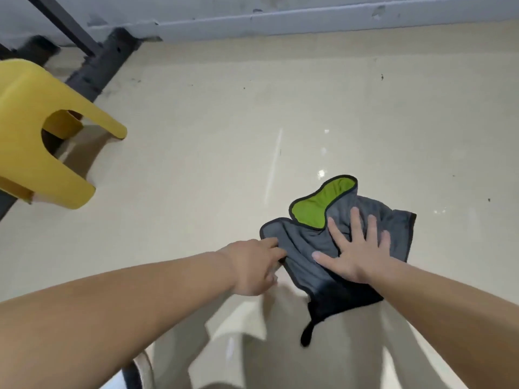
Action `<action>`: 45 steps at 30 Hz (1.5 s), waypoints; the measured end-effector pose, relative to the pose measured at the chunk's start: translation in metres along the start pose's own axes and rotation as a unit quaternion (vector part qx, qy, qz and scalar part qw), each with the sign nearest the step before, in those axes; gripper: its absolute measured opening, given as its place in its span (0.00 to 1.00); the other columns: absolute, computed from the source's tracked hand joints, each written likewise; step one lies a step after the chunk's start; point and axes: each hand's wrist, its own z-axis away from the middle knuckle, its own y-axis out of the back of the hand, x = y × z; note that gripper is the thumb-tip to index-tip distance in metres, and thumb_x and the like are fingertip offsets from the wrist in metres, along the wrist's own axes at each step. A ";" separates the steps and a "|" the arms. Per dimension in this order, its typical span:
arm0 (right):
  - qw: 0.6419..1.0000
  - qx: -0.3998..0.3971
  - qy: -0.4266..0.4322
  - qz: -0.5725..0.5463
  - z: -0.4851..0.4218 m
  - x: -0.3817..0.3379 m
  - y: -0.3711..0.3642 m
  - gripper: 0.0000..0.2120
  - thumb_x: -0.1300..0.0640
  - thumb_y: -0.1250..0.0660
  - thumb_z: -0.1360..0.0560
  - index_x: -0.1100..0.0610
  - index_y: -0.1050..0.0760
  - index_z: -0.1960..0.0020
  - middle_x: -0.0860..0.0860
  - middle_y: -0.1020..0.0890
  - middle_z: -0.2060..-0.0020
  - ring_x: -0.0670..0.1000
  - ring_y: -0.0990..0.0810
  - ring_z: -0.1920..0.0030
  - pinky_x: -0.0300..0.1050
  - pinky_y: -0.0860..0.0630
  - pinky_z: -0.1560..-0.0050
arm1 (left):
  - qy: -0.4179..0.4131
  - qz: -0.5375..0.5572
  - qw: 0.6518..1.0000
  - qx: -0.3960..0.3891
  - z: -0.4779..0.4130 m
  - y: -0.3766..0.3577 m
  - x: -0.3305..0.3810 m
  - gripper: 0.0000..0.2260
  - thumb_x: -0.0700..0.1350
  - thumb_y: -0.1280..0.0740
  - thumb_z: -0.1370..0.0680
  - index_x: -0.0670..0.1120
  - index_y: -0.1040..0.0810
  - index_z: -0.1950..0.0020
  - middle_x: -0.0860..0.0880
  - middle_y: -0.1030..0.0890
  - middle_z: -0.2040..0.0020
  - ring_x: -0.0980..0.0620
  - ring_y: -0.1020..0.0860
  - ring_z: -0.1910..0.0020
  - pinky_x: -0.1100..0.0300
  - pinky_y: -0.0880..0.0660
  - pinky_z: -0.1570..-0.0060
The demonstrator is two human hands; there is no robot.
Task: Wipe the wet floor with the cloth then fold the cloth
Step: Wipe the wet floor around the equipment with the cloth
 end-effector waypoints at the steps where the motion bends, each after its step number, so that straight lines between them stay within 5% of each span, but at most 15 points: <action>1: 0.999 0.035 -0.031 -0.004 -0.003 -0.011 -0.014 0.44 0.18 0.60 0.31 0.36 0.74 0.24 0.53 0.78 0.25 0.63 0.75 0.24 0.68 0.67 0.25 | -0.026 0.009 0.999 0.033 -0.004 -0.014 -0.016 0.10 0.48 0.38 0.20 0.47 0.29 0.40 0.48 0.30 0.41 0.39 0.21 0.48 0.44 0.23 0.50; 3: 0.987 0.121 -0.099 -0.037 -0.003 -0.035 -0.035 0.42 0.20 0.64 0.29 0.38 0.72 0.22 0.55 0.74 0.22 0.64 0.73 0.23 0.69 0.67 0.25 | -0.077 0.034 0.993 0.087 -0.006 -0.027 -0.040 0.11 0.46 0.40 0.21 0.47 0.27 0.41 0.48 0.29 0.42 0.39 0.22 0.50 0.45 0.23 0.51; 6: 0.963 0.185 -0.178 -0.078 -0.008 -0.110 -0.052 0.41 0.24 0.66 0.26 0.43 0.63 0.18 0.59 0.64 0.19 0.65 0.66 0.21 0.72 0.62 0.25 | -0.077 0.053 0.988 0.120 0.001 -0.044 -0.098 0.20 0.49 0.44 0.16 0.48 0.30 0.24 0.47 0.34 0.21 0.42 0.29 0.29 0.49 0.33 0.29; 10: 0.960 0.204 -0.173 -0.080 -0.019 -0.229 -0.072 0.40 0.28 0.62 0.24 0.47 0.54 0.17 0.62 0.58 0.19 0.68 0.61 0.21 0.75 0.58 0.27 | -0.009 0.196 0.942 0.271 0.019 -0.083 -0.183 0.23 0.50 0.46 0.22 0.44 0.19 0.34 0.44 0.22 0.33 0.40 0.22 0.38 0.47 0.24 0.36; 13: 0.975 0.212 -0.047 -0.042 -0.025 -0.326 -0.085 0.38 0.30 0.52 0.24 0.47 0.46 0.18 0.62 0.54 0.18 0.69 0.60 0.20 0.76 0.58 0.27 | 0.072 0.251 0.899 0.351 0.046 -0.109 -0.238 0.14 0.43 0.36 0.23 0.43 0.17 0.40 0.46 0.21 0.40 0.44 0.22 0.44 0.47 0.22 0.42; 17: 0.963 0.143 0.182 0.140 -0.039 -0.416 -0.085 0.39 0.33 0.51 0.23 0.46 0.64 0.19 0.58 0.71 0.21 0.66 0.76 0.24 0.75 0.66 0.29 | 0.156 0.252 0.846 0.442 0.077 -0.132 -0.276 0.13 0.42 0.35 0.23 0.46 0.17 0.40 0.48 0.22 0.36 0.47 0.24 0.39 0.52 0.26 0.39; 20: 0.938 0.094 0.320 0.097 -0.060 -0.421 -0.059 0.33 0.40 0.45 0.22 0.44 0.47 0.19 0.50 0.65 0.19 0.57 0.74 0.22 0.69 0.70 0.26 | 0.177 0.247 0.820 0.485 0.078 -0.155 -0.282 0.16 0.40 0.36 0.23 0.45 0.18 0.36 0.45 0.21 0.32 0.46 0.25 0.33 0.48 0.29 0.33; 22: 0.926 0.033 0.375 -0.002 -0.071 -0.401 -0.035 0.30 0.48 0.37 0.23 0.43 0.37 0.22 0.44 0.55 0.18 0.50 0.63 0.19 0.60 0.62 0.21 | 0.170 0.259 0.832 0.461 0.073 -0.159 -0.274 0.22 0.42 0.41 0.21 0.47 0.25 0.27 0.42 0.25 0.25 0.41 0.29 0.26 0.42 0.33 0.26; 23: 0.921 0.041 0.387 -0.022 -0.072 -0.386 -0.022 0.29 0.52 0.34 0.24 0.44 0.33 0.23 0.43 0.49 0.18 0.48 0.53 0.18 0.55 0.51 0.19 | 0.173 0.260 0.851 0.423 0.067 -0.157 -0.267 0.25 0.45 0.43 0.19 0.49 0.32 0.21 0.41 0.31 0.21 0.38 0.34 0.21 0.37 0.38 0.23; 26: 0.928 0.180 0.320 -0.060 -0.068 -0.349 0.002 0.20 0.58 0.33 0.25 0.49 0.21 0.33 0.44 0.32 0.23 0.48 0.28 0.28 0.47 0.25 0.34 | 0.212 0.230 0.908 0.280 0.046 -0.150 -0.251 0.31 0.63 0.51 0.16 0.57 0.54 0.15 0.39 0.60 0.15 0.34 0.63 0.17 0.30 0.61 0.22; 28: 0.932 0.215 0.279 -0.081 -0.065 -0.345 0.002 0.17 0.59 0.32 0.25 0.50 0.19 0.37 0.48 0.26 0.27 0.51 0.27 0.29 0.49 0.25 0.35 | 0.205 0.207 0.919 0.266 0.038 -0.152 -0.250 0.36 0.70 0.50 0.19 0.60 0.57 0.15 0.40 0.68 0.17 0.34 0.71 0.20 0.30 0.70 0.25; 34: 0.927 0.153 0.336 -0.062 -0.050 -0.399 -0.010 0.18 0.58 0.32 0.23 0.51 0.21 0.34 0.49 0.27 0.28 0.49 0.31 0.27 0.42 0.31 0.35 | 0.199 0.122 0.934 0.272 0.080 -0.188 -0.319 0.34 0.73 0.51 0.20 0.66 0.55 0.16 0.48 0.65 0.15 0.42 0.70 0.18 0.32 0.63 0.22; 39: 0.915 0.076 0.395 -0.029 -0.030 -0.471 -0.019 0.21 0.55 0.36 0.21 0.50 0.27 0.29 0.46 0.29 0.27 0.47 0.33 0.26 0.37 0.36 0.34 | 0.372 0.129 0.895 0.210 0.148 -0.238 -0.370 0.32 0.72 0.59 0.19 0.64 0.62 0.17 0.46 0.64 0.15 0.40 0.66 0.17 0.33 0.59 0.21; 42: 0.902 0.027 0.429 -0.047 -0.018 -0.512 -0.026 0.09 0.57 0.35 0.24 0.48 0.24 0.45 0.43 0.22 0.47 0.52 0.22 0.46 0.47 0.23 0.48 | 0.420 0.166 0.868 0.206 0.171 -0.258 -0.338 0.35 0.72 0.60 0.19 0.59 0.62 0.15 0.43 0.65 0.15 0.36 0.66 0.17 0.31 0.61 0.22; 45: 0.898 -0.008 0.439 -0.045 -0.010 -0.555 -0.022 0.10 0.56 0.36 0.23 0.41 0.26 0.49 0.40 0.21 0.54 0.50 0.22 0.53 0.40 0.26 0.55 | 0.376 0.181 0.885 0.207 0.184 -0.264 -0.356 0.36 0.76 0.59 0.21 0.64 0.62 0.17 0.44 0.66 0.16 0.38 0.69 0.18 0.31 0.64 0.23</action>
